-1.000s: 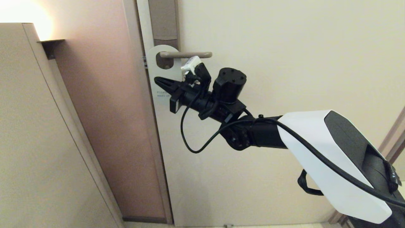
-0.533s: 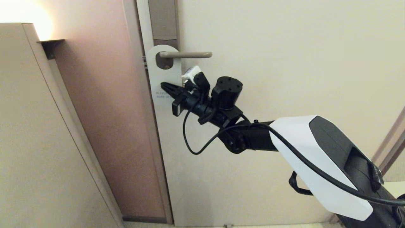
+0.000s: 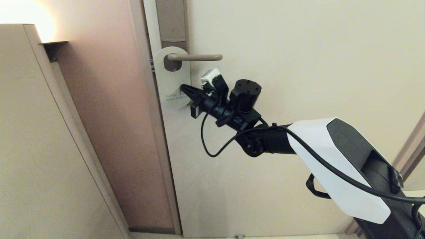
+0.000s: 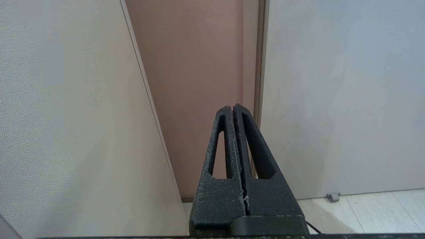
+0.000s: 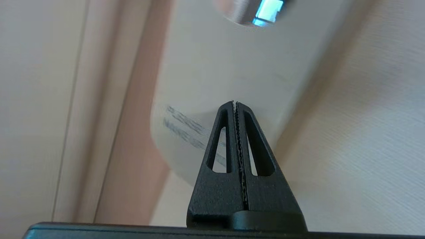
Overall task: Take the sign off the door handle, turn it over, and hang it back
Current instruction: Hang the sign back with the other side facing out, then take down the sign
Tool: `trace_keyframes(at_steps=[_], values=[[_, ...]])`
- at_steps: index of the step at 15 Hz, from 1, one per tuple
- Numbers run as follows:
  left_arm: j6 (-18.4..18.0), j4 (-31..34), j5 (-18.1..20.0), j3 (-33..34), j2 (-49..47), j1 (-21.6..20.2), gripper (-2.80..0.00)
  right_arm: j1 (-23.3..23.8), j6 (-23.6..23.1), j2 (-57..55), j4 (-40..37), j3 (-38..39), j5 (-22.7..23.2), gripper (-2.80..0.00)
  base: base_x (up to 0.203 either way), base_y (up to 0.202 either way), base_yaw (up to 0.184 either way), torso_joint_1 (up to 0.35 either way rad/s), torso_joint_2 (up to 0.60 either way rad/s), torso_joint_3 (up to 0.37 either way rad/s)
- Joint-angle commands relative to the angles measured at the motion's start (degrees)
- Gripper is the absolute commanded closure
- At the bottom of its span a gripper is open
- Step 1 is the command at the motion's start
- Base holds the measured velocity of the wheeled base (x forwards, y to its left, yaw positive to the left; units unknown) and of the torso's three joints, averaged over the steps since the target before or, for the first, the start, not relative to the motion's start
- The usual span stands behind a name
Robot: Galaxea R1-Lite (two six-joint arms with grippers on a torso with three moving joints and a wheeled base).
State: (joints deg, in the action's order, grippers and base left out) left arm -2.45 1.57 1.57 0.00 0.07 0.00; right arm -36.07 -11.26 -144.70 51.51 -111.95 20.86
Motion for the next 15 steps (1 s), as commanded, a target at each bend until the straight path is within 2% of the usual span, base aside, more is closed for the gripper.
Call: trace_keyframes(at_steps=[1,5,8,13,15], values=[[0.0,0.0,0.1,0.0,-0.1,0.0,0.0,0.8,0.1,2.0,0.2,2.6,0.2,0.0,0.0,0.0,0.0,0.0,0.0,0.0],[0.0,0.0,0.1,0.0,-0.1,0.0,0.0,4.2,0.0,9.5,-1.1,14.0,0.3,0.0,0.0,0.0,0.0,0.0,0.0,0.0],[0.0,0.0,0.1,0.0,-0.1,0.0,0.0,7.0,-0.2,16.3,-6.3,20.2,0.1,0.0,0.0,0.0,0.0,0.0,0.0,0.0],[0.0,0.0,0.1,0.0,-0.1,0.0,0.0,12.5,-1.8,26.8,-14.6,27.5,-0.2,0.0,0.0,0.0,0.0,0.0,0.0,0.0],[0.0,0.0,0.0,0.0,-0.1,0.0,0.0,15.0,-1.8,30.9,-17.7,29.7,-1.6,0.0,0.0,0.0,0.0,0.0,0.0,0.0]])
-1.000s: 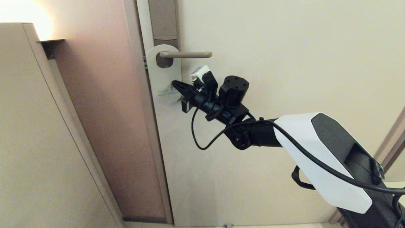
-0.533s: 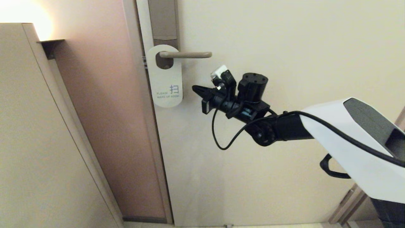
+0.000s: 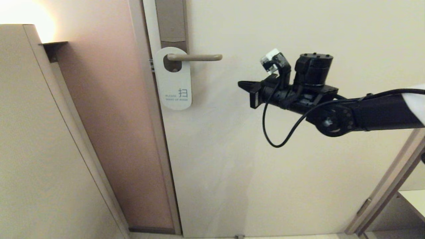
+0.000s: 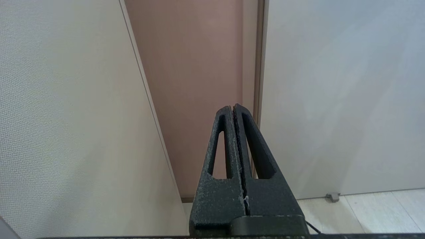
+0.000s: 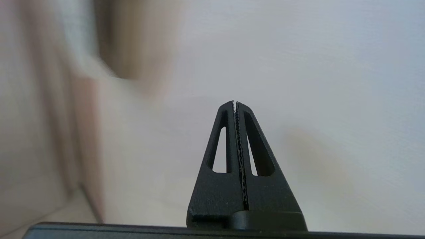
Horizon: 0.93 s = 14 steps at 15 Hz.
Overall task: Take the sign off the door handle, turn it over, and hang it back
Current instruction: Take down the sign
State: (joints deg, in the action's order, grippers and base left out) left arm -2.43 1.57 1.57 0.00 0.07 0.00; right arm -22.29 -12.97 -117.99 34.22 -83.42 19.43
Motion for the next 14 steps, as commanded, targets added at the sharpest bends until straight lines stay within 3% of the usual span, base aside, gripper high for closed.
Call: trace_keyframes(at_steps=[1,7,11,14], values=[[0.0,0.0,0.1,0.0,-0.1,0.0,0.0,2.7,-0.1,6.4,-1.9,2.2,-1.6,0.0,0.0,0.0,0.0,0.0,0.0,0.0],[0.0,0.0,0.1,0.0,-0.1,0.0,0.0,15.2,-0.1,20.9,-11.0,9.0,-8.8,0.0,0.0,0.0,0.0,0.0,0.0,0.0],[0.0,0.0,0.1,0.0,-0.1,0.0,0.0,27.0,-0.9,30.6,-12.0,18.1,-9.5,0.0,0.0,0.0,0.0,0.0,0.0,0.0],[0.0,0.0,0.1,0.0,-0.1,0.0,0.0,31.3,-1.0,38.6,-11.9,26.8,-9.4,0.0,0.0,0.0,0.0,0.0,0.0,0.0]])
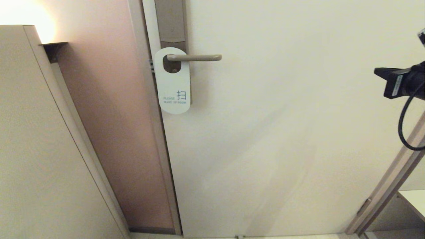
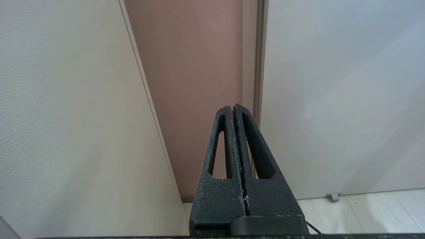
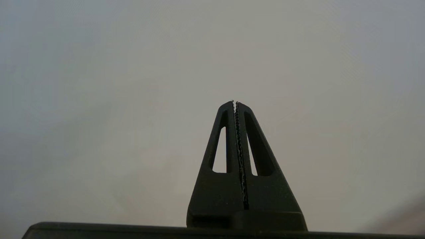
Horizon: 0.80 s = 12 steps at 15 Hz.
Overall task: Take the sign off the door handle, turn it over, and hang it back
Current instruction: Take down the sign
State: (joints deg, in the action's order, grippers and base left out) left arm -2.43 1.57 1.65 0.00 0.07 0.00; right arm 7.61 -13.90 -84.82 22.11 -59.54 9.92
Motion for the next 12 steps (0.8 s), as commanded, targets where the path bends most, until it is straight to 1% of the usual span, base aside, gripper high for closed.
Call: trace_keyframes(at_steps=[1,3,8,10,12], values=[[0.0,0.0,0.0,0.0,-0.1,0.0,0.0,2.1,0.0,8.9,0.2,6.1,0.1,0.0,0.0,0.0,0.0,0.0,0.0,0.0],[0.0,0.0,0.0,0.0,-0.1,0.0,0.0,2.6,0.2,16.6,0.2,12.4,0.1,0.0,0.0,0.0,0.0,0.0,0.0,0.0],[0.0,0.0,0.0,0.0,-0.1,0.0,0.0,2.9,1.5,38.5,0.2,31.2,0.0,0.0,0.0,0.0,0.0,0.0,0.0,0.0],[0.0,0.0,0.0,0.0,-0.1,0.0,0.0,2.4,2.9,46.8,0.2,39.4,-0.1,0.0,0.0,0.0,0.0,0.0,0.0,0.0],[0.0,0.0,0.0,0.0,-0.1,0.0,0.0,0.9,3.8,54.5,0.1,48.5,-1.4,0.0,0.0,0.0,0.0,0.0,0.0,0.0]])
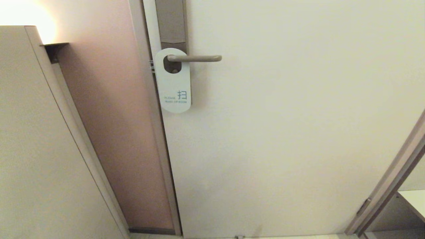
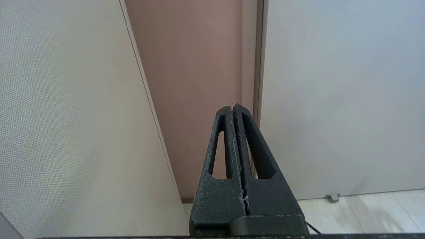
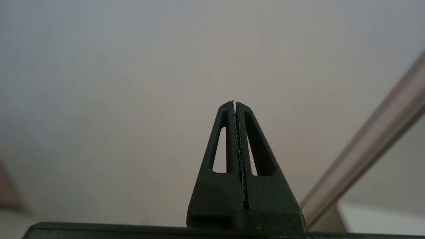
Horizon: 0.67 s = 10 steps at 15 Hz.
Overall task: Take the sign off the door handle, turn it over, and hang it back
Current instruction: Take down the sign
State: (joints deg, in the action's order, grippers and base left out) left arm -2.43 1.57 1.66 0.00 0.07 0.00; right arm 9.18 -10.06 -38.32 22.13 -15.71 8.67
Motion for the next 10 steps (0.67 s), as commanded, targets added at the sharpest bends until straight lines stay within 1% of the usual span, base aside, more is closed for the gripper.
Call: trace_keyframes(at_steps=[1,3,5,7,10], values=[[0.0,0.0,0.0,0.0,-0.1,0.0,0.0,-1.5,0.2,11.3,0.1,8.2,-1.1,0.0,0.0,0.0,0.0,0.0,0.0,0.0],[0.0,0.0,0.0,0.0,-0.1,0.0,0.0,-4.1,0.5,17.6,-0.3,14.6,-4.3,0.0,0.0,0.0,0.0,0.0,0.0,0.0],[0.0,0.0,0.0,0.0,-0.1,0.0,0.0,-6.9,1.2,23.1,-6.1,15.5,-6.2,0.0,0.0,0.0,0.0,0.0,0.0,0.0],[0.0,0.0,0.0,0.0,-0.1,0.0,0.0,-8.2,1.8,28.0,-12.6,15.7,-6.7,0.0,0.0,0.0,0.0,0.0,0.0,0.0],[0.0,0.0,0.0,0.0,-0.1,0.0,0.0,-8.7,2.3,34.8,-20.9,15.7,-6.3,0.0,0.0,0.0,0.0,0.0,0.0,0.0]])
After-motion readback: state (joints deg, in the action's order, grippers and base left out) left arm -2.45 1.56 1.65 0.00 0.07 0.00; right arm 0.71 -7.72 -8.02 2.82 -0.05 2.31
